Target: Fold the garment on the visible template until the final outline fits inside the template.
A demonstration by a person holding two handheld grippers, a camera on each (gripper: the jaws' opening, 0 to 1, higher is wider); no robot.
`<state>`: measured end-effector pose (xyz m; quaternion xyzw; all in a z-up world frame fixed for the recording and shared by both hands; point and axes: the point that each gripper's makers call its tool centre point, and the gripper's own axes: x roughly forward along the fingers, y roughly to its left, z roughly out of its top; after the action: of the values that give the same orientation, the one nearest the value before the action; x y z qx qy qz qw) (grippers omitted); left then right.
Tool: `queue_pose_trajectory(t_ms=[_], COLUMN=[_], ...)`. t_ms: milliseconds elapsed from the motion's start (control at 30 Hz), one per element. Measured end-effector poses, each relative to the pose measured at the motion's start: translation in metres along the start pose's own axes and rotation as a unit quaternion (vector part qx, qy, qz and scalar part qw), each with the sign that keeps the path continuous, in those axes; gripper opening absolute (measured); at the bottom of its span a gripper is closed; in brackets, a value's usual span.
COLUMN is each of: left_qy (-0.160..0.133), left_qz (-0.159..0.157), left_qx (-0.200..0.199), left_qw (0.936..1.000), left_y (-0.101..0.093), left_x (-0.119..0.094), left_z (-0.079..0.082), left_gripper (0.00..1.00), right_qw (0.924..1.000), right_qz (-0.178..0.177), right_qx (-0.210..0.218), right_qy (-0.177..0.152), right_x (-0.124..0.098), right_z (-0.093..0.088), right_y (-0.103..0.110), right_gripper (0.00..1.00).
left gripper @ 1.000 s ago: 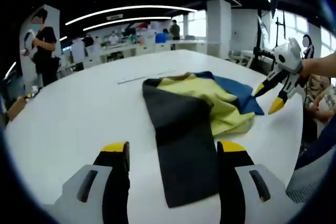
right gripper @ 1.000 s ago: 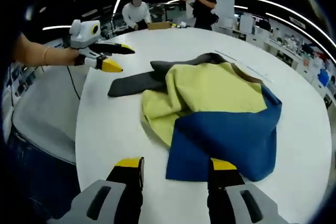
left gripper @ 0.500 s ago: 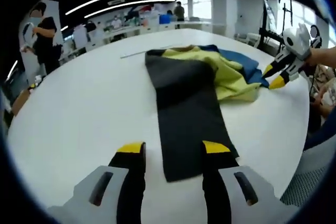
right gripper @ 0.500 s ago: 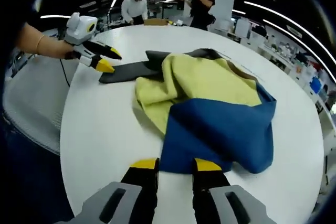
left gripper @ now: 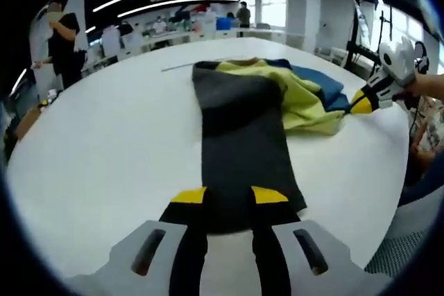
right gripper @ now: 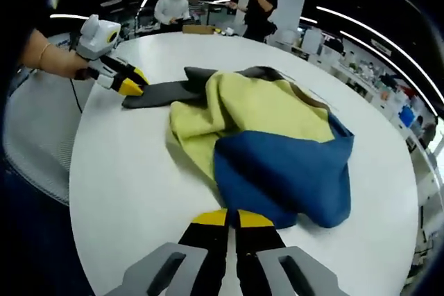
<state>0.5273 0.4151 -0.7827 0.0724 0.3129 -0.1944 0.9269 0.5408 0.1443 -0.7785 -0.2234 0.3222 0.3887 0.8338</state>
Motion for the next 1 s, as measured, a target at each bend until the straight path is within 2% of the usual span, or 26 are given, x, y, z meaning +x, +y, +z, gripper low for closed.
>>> queue_pose_trajectory(t_ms=[100, 300, 400, 600, 800, 1000], left_qy=[0.001, 0.002, 0.003, 0.006, 0.013, -0.01], left_qz=[0.006, 0.013, 0.015, 0.018, 0.016, 0.022], left_qx=[-0.006, -0.009, -0.008, 0.0, -0.016, -0.007], left_qw=[1.0, 0.9999, 0.9999, 0.9998, 0.9997, 0.9997], left_y=[0.002, 0.007, 0.008, 0.006, 0.006, 0.012], left_x=[0.0, 0.001, 0.001, 0.002, 0.0, -0.011], left_z=[0.0, 0.0, -0.001, -0.001, -0.001, 0.015], left_gripper=[0.15, 0.04, 0.0, 0.0, 0.0, 0.0], right_qw=[0.9988, 0.9953, 0.9947, 0.9941, 0.993, 0.9884], right_qz=[0.0, -0.008, -0.015, -0.015, -0.013, -0.019], right_qx=[0.044, 0.091, 0.098, 0.104, 0.113, 0.145], right_qy=[-0.021, -0.03, -0.029, -0.028, -0.033, -0.043], right_x=[-0.006, -0.016, -0.017, -0.018, -0.025, -0.04], right_z=[0.008, 0.012, 0.011, 0.01, 0.017, 0.025], right_y=[-0.003, -0.013, -0.016, -0.015, -0.018, -0.032], right_gripper=[0.0, 0.0, 0.0, 0.0, 0.0, 0.0])
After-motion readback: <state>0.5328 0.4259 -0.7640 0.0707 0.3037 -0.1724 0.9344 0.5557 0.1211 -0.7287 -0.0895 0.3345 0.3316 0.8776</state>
